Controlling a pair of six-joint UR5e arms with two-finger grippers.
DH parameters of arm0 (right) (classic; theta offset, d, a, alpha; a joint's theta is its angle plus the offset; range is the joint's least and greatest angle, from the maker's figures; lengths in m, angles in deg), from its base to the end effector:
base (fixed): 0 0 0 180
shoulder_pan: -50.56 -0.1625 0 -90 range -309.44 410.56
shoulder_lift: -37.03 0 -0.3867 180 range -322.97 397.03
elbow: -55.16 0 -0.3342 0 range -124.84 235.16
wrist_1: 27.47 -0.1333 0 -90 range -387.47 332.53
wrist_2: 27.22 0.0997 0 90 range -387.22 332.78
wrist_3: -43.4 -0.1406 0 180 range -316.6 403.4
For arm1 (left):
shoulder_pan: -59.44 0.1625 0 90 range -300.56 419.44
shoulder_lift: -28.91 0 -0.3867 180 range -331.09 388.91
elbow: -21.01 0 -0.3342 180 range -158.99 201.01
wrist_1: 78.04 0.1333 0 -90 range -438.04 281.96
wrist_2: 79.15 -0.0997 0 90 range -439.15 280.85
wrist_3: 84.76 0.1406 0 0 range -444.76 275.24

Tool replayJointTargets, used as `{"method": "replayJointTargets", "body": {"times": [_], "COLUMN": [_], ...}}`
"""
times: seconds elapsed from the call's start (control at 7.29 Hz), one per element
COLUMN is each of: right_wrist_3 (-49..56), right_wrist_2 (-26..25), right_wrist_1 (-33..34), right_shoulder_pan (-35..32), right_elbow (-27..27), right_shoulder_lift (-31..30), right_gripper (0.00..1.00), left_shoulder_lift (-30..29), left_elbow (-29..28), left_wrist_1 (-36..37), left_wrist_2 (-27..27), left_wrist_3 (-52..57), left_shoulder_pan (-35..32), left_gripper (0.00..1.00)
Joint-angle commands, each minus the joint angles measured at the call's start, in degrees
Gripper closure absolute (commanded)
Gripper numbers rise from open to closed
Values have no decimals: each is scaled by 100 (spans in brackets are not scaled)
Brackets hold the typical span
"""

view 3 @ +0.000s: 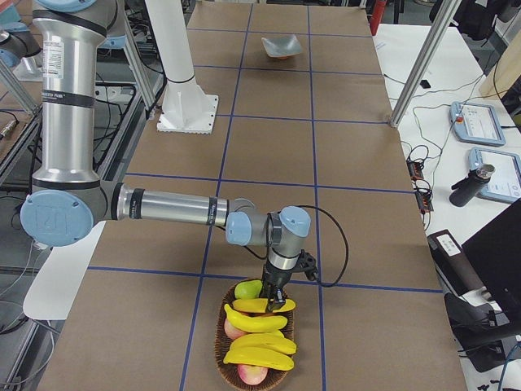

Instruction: Transfer all bananas from basket to plate

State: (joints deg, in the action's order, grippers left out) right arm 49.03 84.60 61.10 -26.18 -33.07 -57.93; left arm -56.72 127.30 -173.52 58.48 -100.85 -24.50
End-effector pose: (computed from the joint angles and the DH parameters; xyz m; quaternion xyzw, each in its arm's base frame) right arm -0.0096 -0.3940 0.7261 -0.0579 -0.1856 -0.1523 0.9690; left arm 0.0152 -0.4218 0.5397 0.0591 0.4183 -0.0182 0.9062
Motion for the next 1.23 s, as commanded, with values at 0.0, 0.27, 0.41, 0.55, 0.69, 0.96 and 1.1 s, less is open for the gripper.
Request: {"method": "replayJointTargets", "body": {"times": [0.0,0.27,0.41,0.55,0.69,0.96,1.1], "right_wrist_3": [252,649,572,345,-389,-1489,-2234], "right_wrist_2": [76,76,120,599,934,1714,1894], "right_wrist_1": [90,1060,1684,1830,1753,1454,1227], "right_shoulder_pan": [-348,-622,-623,-623,-605,-369,-63], "right_elbow": [-115,-639,-999,-1020,-1064,-1073,-1100], "right_shoulder_lift": [83,320,547,767,917,1364,1645], "right_gripper": [100,100,100,100,100,100,100], "left_shoulder_lift": [11,29,29,29,29,-49,-259], "left_elbow": [7,7,7,7,-2,-2,-28], "left_wrist_1": [-7,-15,-15,-41,-164,-200,-261], "left_wrist_2": [9,9,9,9,17,26,26], "left_wrist_3": [0,0,0,0,0,-18,-305], "left_shoulder_pan": [0,0,0,0,0,9,70], "left_gripper": [0,0,0,0,0,0,0]}}
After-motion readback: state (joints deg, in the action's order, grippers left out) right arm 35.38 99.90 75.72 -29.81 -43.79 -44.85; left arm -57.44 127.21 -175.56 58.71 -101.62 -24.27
